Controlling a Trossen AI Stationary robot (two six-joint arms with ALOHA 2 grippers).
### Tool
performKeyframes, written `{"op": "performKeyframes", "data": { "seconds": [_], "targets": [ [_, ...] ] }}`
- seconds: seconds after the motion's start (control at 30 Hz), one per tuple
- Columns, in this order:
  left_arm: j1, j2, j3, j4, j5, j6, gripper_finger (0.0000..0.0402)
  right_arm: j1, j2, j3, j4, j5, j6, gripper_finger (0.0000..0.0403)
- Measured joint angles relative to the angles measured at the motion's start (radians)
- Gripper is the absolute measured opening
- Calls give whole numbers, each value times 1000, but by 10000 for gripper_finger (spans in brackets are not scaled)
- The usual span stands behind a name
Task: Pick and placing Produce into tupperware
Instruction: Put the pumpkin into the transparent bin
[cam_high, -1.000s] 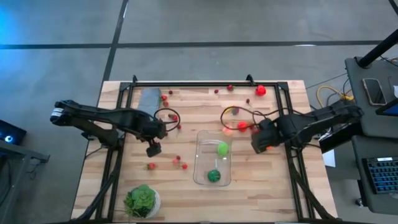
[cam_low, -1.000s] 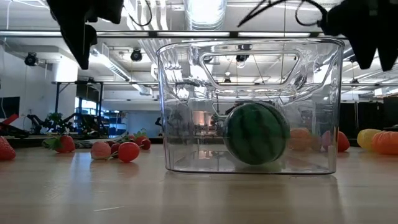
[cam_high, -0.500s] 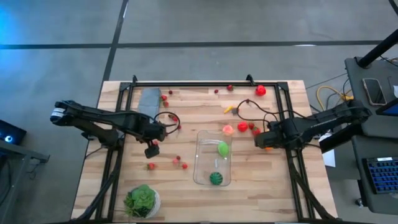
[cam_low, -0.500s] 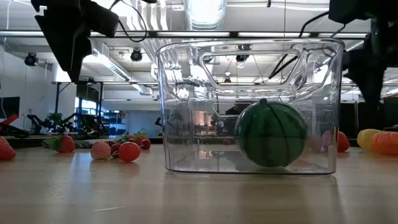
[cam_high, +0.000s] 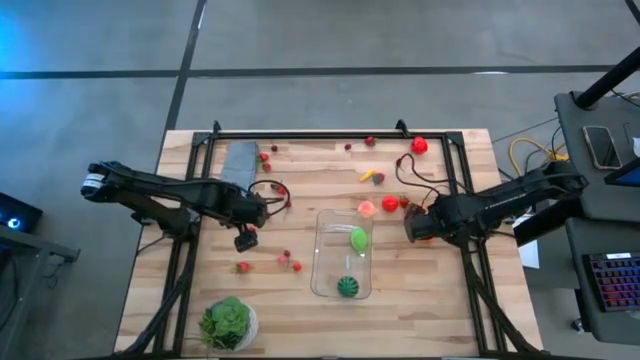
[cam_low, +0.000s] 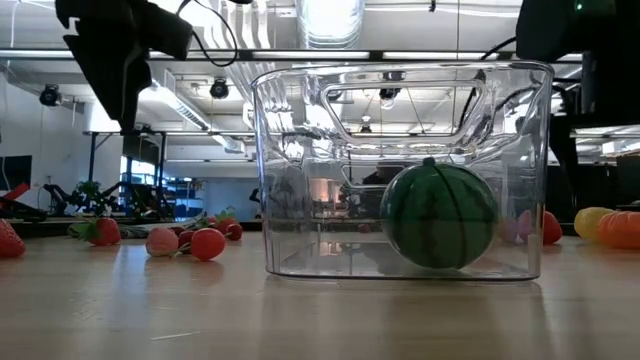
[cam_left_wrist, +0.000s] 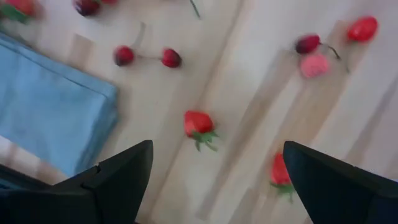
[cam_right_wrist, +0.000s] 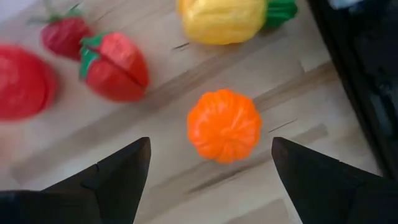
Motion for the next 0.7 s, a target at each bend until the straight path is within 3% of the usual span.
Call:
{"op": "performKeyframes", "data": {
  "seconds": [0.3,0.7],
  "targets": [
    [1,0,0,67,-148,25,343,-5,92,7,1,-67,17,327],
    [1,0,-2,86,-173,35,343,-22,262,5,-1,-105,17,327]
  ]
}}
